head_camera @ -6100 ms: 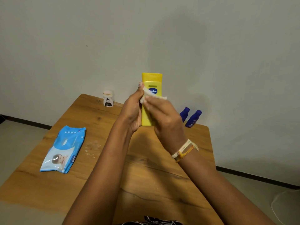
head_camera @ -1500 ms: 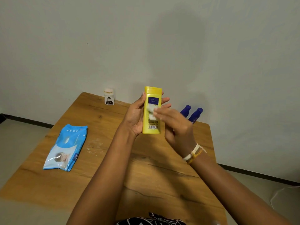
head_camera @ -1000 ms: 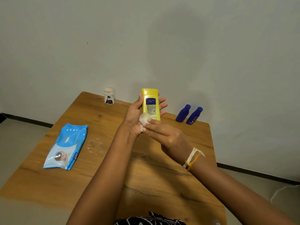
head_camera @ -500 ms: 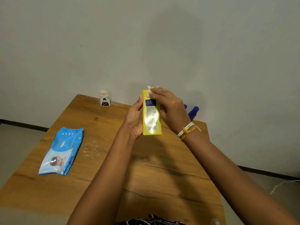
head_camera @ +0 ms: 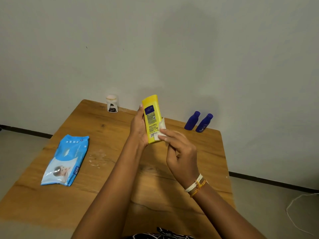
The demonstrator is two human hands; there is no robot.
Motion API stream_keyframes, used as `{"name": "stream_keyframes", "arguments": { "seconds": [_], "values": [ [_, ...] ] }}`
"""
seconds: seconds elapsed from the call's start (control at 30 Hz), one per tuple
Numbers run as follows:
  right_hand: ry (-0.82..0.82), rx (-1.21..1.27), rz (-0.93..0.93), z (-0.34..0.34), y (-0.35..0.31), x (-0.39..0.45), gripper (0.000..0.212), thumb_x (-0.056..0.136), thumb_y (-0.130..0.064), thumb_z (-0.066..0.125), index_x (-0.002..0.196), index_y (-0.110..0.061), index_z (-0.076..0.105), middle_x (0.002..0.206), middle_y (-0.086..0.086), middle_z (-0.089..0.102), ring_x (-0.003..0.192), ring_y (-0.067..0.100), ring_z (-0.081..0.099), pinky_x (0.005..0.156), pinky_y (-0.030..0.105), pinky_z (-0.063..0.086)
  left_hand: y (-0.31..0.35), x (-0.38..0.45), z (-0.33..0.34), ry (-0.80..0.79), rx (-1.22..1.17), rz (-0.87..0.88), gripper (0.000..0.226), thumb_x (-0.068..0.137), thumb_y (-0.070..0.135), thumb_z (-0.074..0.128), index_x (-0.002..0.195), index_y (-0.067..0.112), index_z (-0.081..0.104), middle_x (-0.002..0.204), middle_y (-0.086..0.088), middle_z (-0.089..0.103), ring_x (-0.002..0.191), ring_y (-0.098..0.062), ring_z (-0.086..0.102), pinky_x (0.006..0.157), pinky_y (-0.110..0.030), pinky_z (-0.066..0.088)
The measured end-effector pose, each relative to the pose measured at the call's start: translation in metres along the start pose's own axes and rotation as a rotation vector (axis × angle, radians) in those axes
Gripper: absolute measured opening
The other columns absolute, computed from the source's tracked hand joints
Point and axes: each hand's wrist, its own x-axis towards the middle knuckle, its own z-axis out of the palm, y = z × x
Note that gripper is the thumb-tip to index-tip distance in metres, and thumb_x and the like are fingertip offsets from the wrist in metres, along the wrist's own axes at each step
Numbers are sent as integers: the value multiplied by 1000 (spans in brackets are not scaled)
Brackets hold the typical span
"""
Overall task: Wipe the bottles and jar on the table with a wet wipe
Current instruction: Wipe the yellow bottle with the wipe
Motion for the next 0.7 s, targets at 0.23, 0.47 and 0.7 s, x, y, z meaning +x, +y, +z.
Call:
{"name": "stream_keyframes", "arguments": {
  "seconds": [0.23, 0.47, 0.7],
  "values": [
    [135, 36, 75, 4, -4, 72, 27, 91, -5, 52, 112, -4, 69, 119, 10, 66, 113, 15, 60, 96, 28, 51, 1, -9, 10, -14, 205, 194, 41, 99, 44, 43, 99, 8, 63, 79, -10, 63, 71, -24, 61, 73, -39, 49],
    [31, -26, -17, 13, 6, 20, 33, 85, 7, 59, 114, -7, 67, 124, 9, 64, 114, 15, 60, 87, 29, 56, 13, -12, 12, 34, 211, 326, 40, 102, 39, 35, 99, 7, 57, 77, -9, 68, 66, -24, 67, 65, -36, 52],
    [271, -26, 105, -4, 1, 37, 25, 84, 9, 60, 103, -3, 71, 107, 13, 64, 100, 10, 59, 84, 12, 49, 13, -23, 20, -157, 243, 242, 67, 101, 50, 20, 134, -5, 40, 109, -23, 66, 88, -37, 65, 84, -57, 50]
  ]
}}
